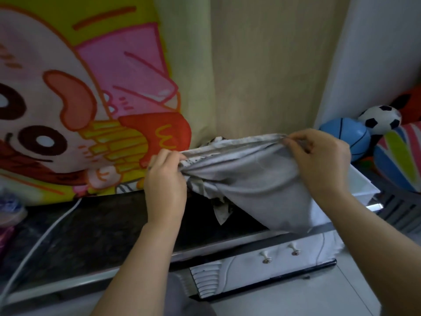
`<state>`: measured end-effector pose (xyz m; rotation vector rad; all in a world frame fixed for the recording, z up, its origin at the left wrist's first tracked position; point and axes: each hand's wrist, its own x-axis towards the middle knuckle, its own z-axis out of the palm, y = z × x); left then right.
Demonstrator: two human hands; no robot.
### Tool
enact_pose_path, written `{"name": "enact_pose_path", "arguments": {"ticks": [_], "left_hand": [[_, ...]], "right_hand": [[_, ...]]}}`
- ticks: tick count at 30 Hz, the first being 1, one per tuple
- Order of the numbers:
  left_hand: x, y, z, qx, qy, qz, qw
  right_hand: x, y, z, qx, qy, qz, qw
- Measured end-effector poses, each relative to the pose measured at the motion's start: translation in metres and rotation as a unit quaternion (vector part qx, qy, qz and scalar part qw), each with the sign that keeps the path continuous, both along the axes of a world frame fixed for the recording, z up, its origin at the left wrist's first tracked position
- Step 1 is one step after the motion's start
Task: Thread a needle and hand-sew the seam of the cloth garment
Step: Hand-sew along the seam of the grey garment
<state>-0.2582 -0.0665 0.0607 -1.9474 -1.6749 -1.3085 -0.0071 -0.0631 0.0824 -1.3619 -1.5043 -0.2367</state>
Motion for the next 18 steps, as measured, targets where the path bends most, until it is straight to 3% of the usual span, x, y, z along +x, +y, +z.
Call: {"name": "enact_pose_path", "arguments": {"ticks": [2,3,5,8,10,12,14,16,18], "left_hand": [[-0.001,-0.001,0.001,0.052,0.006,-0.019,0.998],[-0.002,-0.001,-0.002,0.031,0.013,-0.021,0.999],[-0.006,0.000,-0.011,-0.117,0.047,0.000,0.992],[-0.015,0.002,-0.031,-0.412,0.092,0.073,0.904],[-0.023,0.000,-0.034,-0.500,0.046,0.078,0.861],[-0.027,-0.005,-0.030,-0.501,-0.015,0.072,0.862],[-0.018,-0.013,-0.022,-0.435,-0.030,0.075,0.897],[0.010,-0.026,-0.011,-0.288,-0.033,0.040,0.956],[0.042,-0.031,-0.007,-0.161,-0.027,-0.046,0.986]], "right_hand": [[0.002,0.000,-0.001,0.020,0.013,-0.011,1.000],[0.004,0.001,-0.003,0.013,0.016,-0.011,1.000],[0.004,0.002,-0.007,-0.037,0.012,0.013,0.999],[0.000,0.001,-0.016,-0.143,-0.012,0.099,0.985],[-0.004,-0.001,-0.018,-0.193,-0.033,0.128,0.972],[-0.007,-0.003,-0.017,-0.207,-0.037,0.143,0.967],[-0.009,-0.004,-0.013,-0.219,-0.042,0.152,0.963],[-0.011,-0.005,-0.009,-0.226,-0.052,0.163,0.959],[-0.012,-0.005,-0.007,-0.231,-0.059,0.171,0.956]]}}
